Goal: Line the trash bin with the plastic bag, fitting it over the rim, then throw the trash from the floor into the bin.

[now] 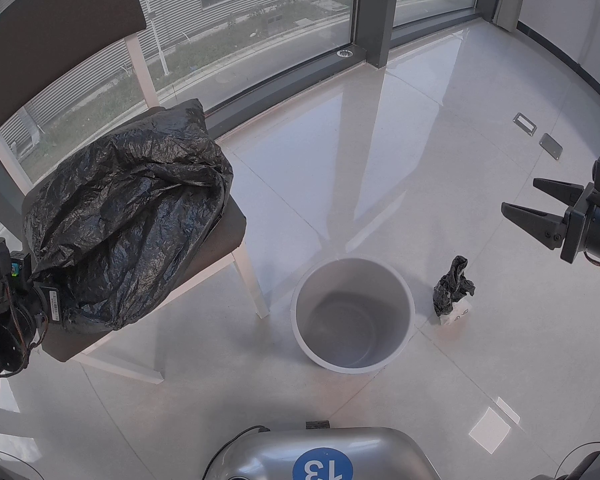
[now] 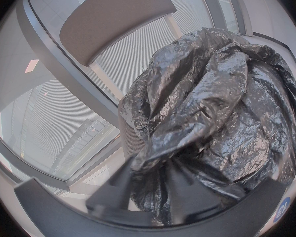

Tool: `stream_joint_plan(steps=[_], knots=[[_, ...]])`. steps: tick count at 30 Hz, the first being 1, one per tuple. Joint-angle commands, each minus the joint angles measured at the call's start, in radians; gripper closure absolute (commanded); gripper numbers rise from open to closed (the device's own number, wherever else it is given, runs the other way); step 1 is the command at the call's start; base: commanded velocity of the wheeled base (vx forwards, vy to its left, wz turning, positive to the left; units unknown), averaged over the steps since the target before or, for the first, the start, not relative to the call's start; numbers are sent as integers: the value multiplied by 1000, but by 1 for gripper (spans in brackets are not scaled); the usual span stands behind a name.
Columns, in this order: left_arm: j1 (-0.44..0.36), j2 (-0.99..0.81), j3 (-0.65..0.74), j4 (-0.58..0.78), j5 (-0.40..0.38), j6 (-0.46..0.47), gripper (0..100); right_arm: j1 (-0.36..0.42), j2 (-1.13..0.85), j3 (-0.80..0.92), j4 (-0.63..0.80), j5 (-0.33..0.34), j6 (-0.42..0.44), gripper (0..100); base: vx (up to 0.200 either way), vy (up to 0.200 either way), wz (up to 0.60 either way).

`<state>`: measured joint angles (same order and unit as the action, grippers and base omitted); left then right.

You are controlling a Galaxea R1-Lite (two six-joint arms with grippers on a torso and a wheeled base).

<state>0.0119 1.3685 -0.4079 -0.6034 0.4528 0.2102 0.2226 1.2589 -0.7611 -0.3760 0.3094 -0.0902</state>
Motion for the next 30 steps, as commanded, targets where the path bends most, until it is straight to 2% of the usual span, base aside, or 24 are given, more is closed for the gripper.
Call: stream_joint_plan(steps=[1, 7, 9, 12, 17, 19, 20, 22, 25, 30], knots=[[-1, -19, 0, -1, 1, 0, 100, 8, 20, -3, -9, 1, 0, 0, 0, 0, 0], [-21, -77, 0, 5, 1, -2, 100, 61, 45, -14, -12, -3, 1, 0, 0, 0, 0], [-43, -105, 9, 8, 1, -6, 100, 112, 80, -35, -31, -9, 1, 0, 0, 0, 0], [-64, -124, 12, 10, 0, -9, 100, 146, 119, -50, -66, -10, 1, 0, 0, 0, 0], [-75, -172, 20, 14, 0, -14, 100, 218, 298, -141, -248, -13, 3, 0, 0, 0, 0], [-110, -195, 29, 16, 0, -35, 100, 285, 418, -210, -334, -49, 0, 0, 0, 0, 0], [-118, -197, 31, 16, 0, -38, 100, 294, 435, -222, -345, -56, 0, 0, 0, 0, 0], [-135, -200, 31, 17, 0, -51, 100, 350, 527, -294, -360, -75, -17, 0, 0, 0, 0], [-141, -201, 31, 17, -5, -51, 100, 385, 623, -363, -365, -90, -69, 0, 0, 0, 0], [-170, -221, 46, 17, -62, -49, 100, 457, 718, -405, -360, -138, -144, 0, 0, 0, 0]])
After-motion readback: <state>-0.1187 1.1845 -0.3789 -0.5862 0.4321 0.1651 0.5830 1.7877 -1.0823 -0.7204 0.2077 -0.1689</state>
